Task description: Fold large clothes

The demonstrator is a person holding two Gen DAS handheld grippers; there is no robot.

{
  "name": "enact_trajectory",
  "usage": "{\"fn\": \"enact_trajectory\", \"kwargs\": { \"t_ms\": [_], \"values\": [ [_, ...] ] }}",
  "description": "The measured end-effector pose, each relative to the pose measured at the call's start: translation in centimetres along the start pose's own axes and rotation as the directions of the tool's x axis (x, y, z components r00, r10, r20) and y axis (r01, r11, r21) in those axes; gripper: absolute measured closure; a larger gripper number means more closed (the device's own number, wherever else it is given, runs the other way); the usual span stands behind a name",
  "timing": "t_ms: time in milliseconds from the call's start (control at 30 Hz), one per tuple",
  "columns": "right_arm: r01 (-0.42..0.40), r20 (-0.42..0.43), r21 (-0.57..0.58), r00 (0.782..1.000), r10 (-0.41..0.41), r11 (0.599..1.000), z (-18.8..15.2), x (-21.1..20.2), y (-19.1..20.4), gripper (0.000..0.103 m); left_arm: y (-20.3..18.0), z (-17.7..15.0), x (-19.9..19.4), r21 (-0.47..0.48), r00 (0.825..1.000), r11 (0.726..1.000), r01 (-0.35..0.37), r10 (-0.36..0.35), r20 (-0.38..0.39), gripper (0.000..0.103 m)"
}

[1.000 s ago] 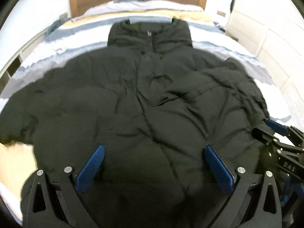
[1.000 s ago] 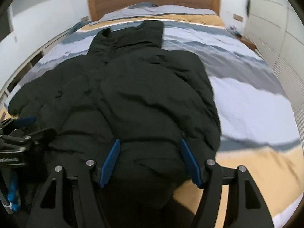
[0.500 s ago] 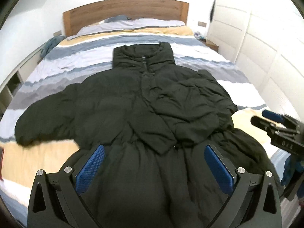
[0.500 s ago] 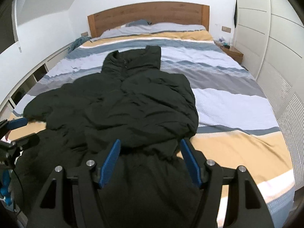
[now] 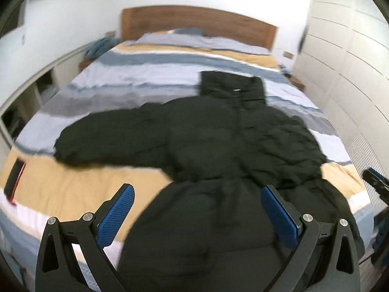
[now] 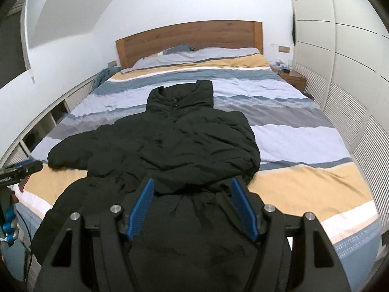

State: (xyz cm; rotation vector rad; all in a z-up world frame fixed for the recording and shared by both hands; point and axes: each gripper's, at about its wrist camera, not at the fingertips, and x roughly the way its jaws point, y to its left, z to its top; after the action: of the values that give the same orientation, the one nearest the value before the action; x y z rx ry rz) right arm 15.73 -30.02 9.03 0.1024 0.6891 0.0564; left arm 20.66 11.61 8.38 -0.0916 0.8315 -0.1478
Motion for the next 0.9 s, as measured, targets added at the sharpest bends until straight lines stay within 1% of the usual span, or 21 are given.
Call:
{"fn": "enact_trajectory", "kwargs": {
  "t_ms": [167, 300, 400, 433, 533, 633, 700, 767, 833, 867, 900],
  "values": [
    [0.02, -0.018, 0.019, 1.0, -0.019, 1.0, 0.0, 1.5, 0.3, 0.039, 7.0, -0.3, 1.7, -0.094, 0.996, 0.992, -0.088, 0.085, -0.035, 0.001],
    [0.031, -0.04, 0.037, 0.999, -0.029, 0.999, 0.1, 3.3, 0.3, 0.039, 13.5, 0.0, 3.7, -0.195, 0.988, 0.969, -0.15, 0.138, -0.071, 0.002],
    [0.048, -0.058, 0.038, 0.997, -0.046, 0.998, 0.1, 4.7, 0.3, 0.038, 18.2, 0.8, 5.5, -0.293, 0.984, 0.941, -0.17, 0.147, -0.097, 0.003],
    [0.055, -0.068, 0.039, 0.996, -0.052, 0.998, 0.1, 5.3, 0.3, 0.039, 20.1, 1.1, 6.2, -0.335, 0.984, 0.926, -0.174, 0.148, -0.102, 0.003],
    [0.071, -0.087, 0.045, 0.994, -0.067, 0.996, 0.1, 6.7, 0.2, 0.039, 23.7, 1.7, 8.0, -0.426, 0.984, 0.888, -0.175, 0.14, -0.112, 0.004],
    [0.079, -0.094, 0.067, 0.993, -0.073, 0.995, 0.2, 7.8, -0.2, 0.039, 26.9, 2.0, 10.0, -0.521, 0.985, 0.837, -0.169, 0.122, -0.124, 0.004],
    [0.093, -0.098, 0.065, 0.991, -0.087, 0.994, 0.3, 8.5, -0.3, 0.039, 28.8, 1.8, 11.5, -0.581, 0.985, 0.797, -0.167, 0.104, -0.14, 0.004],
    [0.102, -0.104, 0.065, 0.99, -0.095, 0.993, 0.5, 9.1, -0.5, 0.039, 30.4, 1.6, 12.8, -0.639, 0.989, 0.757, -0.136, 0.063, -0.136, 0.004],
    [0.105, -0.109, 0.072, 0.989, -0.096, 0.992, 0.6, 9.5, -0.8, 0.039, 32.0, 0.9, 14.2, -0.723, 0.993, 0.687, -0.077, -0.008, -0.114, 0.004],
    [0.107, -0.11, 0.074, 0.989, -0.099, 0.992, 0.6, 9.7, -0.8, 0.038, 32.5, 0.6, 14.8, -0.747, 0.994, 0.661, -0.063, -0.024, -0.105, 0.004],
    [0.111, -0.113, 0.073, 0.988, -0.102, 0.991, 0.6, 10.0, -0.8, 0.039, 33.1, 0.2, 15.4, -0.779, 0.995, 0.626, -0.046, -0.043, -0.093, 0.007]
  ]
}}
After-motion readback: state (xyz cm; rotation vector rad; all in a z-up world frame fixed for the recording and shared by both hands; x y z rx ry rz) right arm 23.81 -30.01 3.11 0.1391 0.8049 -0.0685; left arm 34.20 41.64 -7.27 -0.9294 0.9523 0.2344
